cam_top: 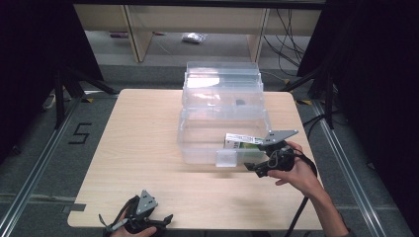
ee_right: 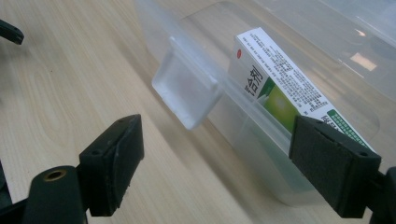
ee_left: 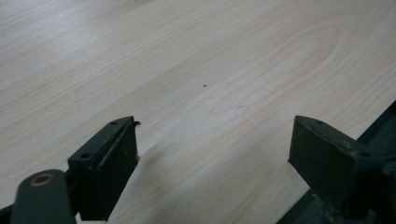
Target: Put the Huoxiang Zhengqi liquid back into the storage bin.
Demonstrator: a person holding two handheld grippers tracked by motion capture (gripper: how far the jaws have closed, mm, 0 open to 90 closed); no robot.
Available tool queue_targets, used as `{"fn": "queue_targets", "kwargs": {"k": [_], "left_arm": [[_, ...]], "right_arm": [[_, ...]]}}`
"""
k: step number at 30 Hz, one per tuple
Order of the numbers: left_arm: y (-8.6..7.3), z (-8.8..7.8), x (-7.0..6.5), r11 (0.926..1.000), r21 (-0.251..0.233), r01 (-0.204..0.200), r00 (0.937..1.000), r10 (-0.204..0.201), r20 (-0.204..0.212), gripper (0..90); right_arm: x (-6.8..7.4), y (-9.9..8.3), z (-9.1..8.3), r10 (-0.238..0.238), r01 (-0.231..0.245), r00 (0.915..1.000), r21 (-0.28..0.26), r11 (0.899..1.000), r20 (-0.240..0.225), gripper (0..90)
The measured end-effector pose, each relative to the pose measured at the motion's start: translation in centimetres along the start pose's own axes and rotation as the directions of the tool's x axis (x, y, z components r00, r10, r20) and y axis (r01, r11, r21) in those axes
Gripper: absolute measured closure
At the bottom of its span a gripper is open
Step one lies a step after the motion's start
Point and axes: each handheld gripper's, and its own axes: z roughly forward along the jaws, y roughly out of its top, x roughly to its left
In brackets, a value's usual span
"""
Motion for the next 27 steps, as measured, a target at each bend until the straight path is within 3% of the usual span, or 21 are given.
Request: {"fn": "queue_targets", "kwargs": {"k": [2,3,6,10,11,13,15,16,17,24,25,26,27], "left_arm": [[0.0,0.0,0.0,1.0,-0.001,0.002,1.0,-0.002,0.0,14.9],[0.0,0.0,0.0,1.0,-0.001,-0.001,1.0,0.001,0.001,14.9],[0.0,0.0,0.0,1.0,-0.001,-0.003,1.0,0.003,0.002,14.9],[0.0,0.0,0.0,1.0,0.0,0.0,1.0,0.0,0.0,15.0],[0.0,0.1,-0.1,0.9999,-0.01,0.012,0.9999,-0.012,0.001,14.9],[0.0,0.0,0.0,1.0,0.0,-0.001,1.0,0.001,0.0,14.9],[0.0,0.0,0.0,1.0,0.002,-0.004,1.0,0.004,0.001,14.9],[0.0,0.1,-0.1,0.9999,-0.012,0.011,0.9999,-0.011,0.002,15.0],[0.0,0.0,0.0,1.0,0.002,-0.004,1.0,0.004,0.0,14.9],[0.0,0.1,0.0,1.0,-0.003,0.001,1.0,-0.001,-0.006,15.0],[-0.1,0.1,0.0,1.0,-0.005,0.003,1.0,-0.003,-0.006,14.9],[-0.1,0.1,0.0,1.0,-0.007,0.005,1.0,-0.005,-0.005,14.9],[-0.1,0.1,0.0,1.0,-0.007,0.005,1.0,-0.005,-0.005,14.9]], "right_arm": [[-0.1,-0.1,-0.1,-0.013,0.013,0.9999,-0.003,1.0,-0.006,19.0],[0.2,-0.3,-0.1,0.012,-0.012,0.9999,0.0,1.0,-0.004,19.0],[0.1,-0.5,-0.1,-0.019,0.019,0.9998,-0.012,1.0,-0.001,19.0],[0.5,-0.8,-0.2,0.007,-0.007,0.9999,0.0,1.0,-0.008,18.9],[0.5,-1.0,-0.1,0.0,0.0,1.0,-0.005,1.0,-0.006,19.0],[0.7,-1.3,0.2,0.005,-0.005,1.0,-0.03,1.0,0.006,18.9],[0.8,-1.6,0.0,0.004,-0.004,1.0,-0.008,1.0,-0.007,18.9],[0.9,-1.8,0.2,0.011,-0.011,0.9999,-0.023,1.0,-0.007,18.9],[0.9,-1.9,0.1,0.003,-0.003,1.0,-0.012,1.0,-0.004,18.9],[1.4,-2.8,0.4,0.005,-0.006,0.9995,-0.036,0.999,-0.031,18.8],[1.6,-2.9,0.4,0.026,-0.027,0.9993,-0.034,0.999,-0.026,18.8],[1.6,-3.1,0.4,0.006,-0.007,0.9997,-0.044,0.999,-0.022,18.7],[1.8,-3.3,0.5,0.029,-0.029,0.9993,-0.039,0.999,-0.024,18.6]]}}
